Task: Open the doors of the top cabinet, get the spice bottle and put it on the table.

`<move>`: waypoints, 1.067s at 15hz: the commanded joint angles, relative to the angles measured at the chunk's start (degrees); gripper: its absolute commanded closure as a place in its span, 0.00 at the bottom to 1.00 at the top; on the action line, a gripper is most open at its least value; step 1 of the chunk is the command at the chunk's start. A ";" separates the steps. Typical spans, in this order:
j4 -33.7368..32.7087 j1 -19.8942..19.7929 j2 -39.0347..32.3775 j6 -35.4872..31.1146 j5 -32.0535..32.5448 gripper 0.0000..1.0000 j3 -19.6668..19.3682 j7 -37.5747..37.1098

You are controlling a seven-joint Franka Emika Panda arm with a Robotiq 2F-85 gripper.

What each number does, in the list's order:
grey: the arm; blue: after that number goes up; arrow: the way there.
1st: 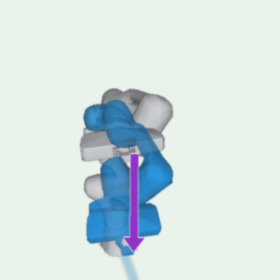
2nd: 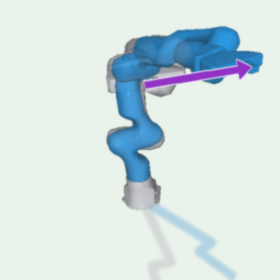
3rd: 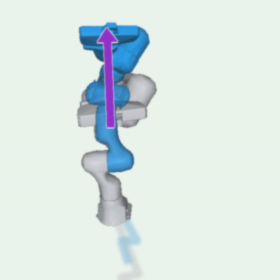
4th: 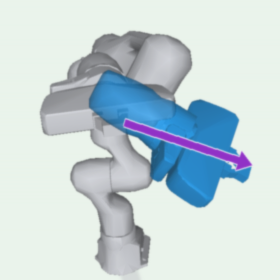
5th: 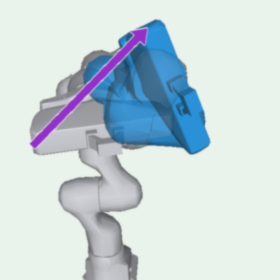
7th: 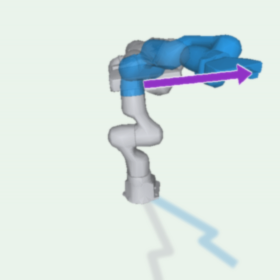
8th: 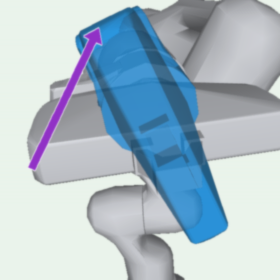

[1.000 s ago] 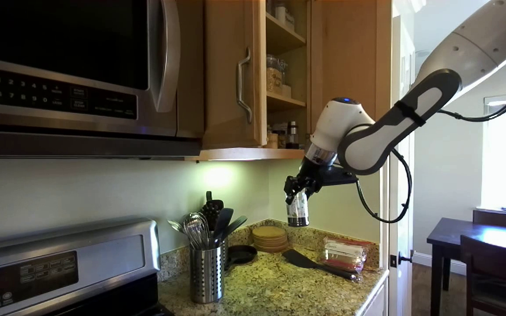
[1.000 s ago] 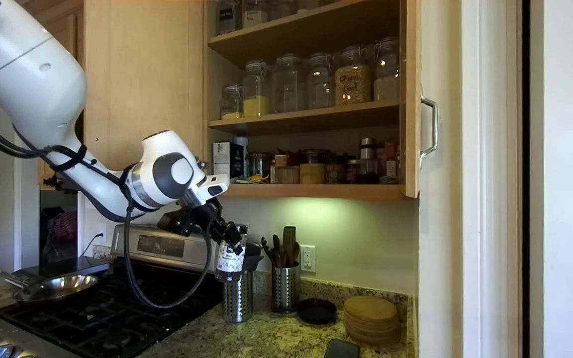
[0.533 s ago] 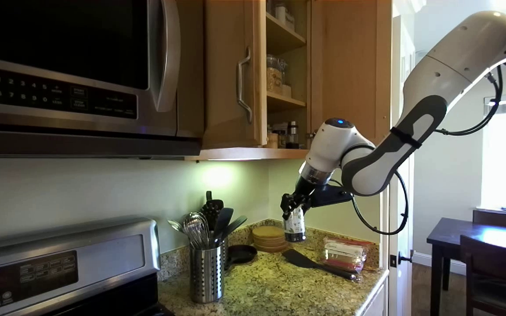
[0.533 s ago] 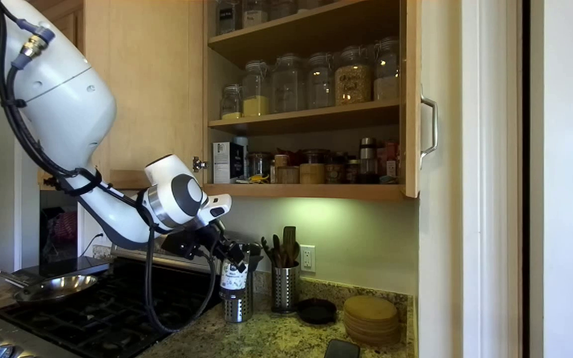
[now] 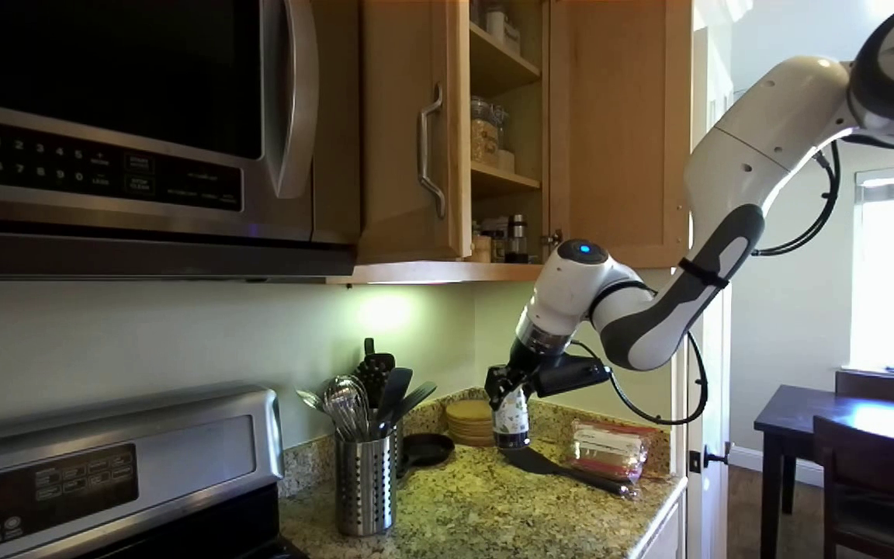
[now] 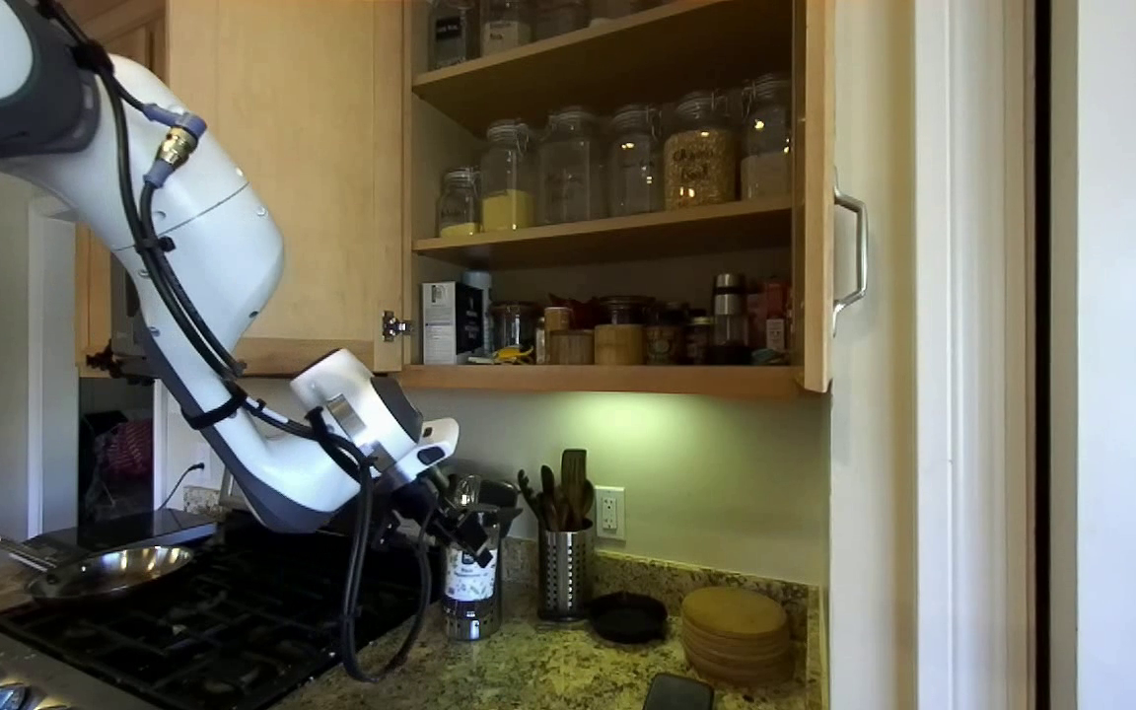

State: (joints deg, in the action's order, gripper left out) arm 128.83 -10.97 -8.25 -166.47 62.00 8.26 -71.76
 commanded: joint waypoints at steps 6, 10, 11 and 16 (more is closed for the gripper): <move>-8.88 3.42 -11.52 2.43 17.26 0.59 -1.80 -22.54; -12.40 4.86 -16.69 4.07 22.19 0.59 -2.18 -29.47; -13.18 5.32 -17.93 4.75 23.36 0.59 -2.41 -31.16; -15.20 6.43 -23.07 7.35 25.71 0.59 -2.52 -36.35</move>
State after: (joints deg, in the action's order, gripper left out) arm 115.11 -5.95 -29.26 -160.99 84.85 6.67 -103.20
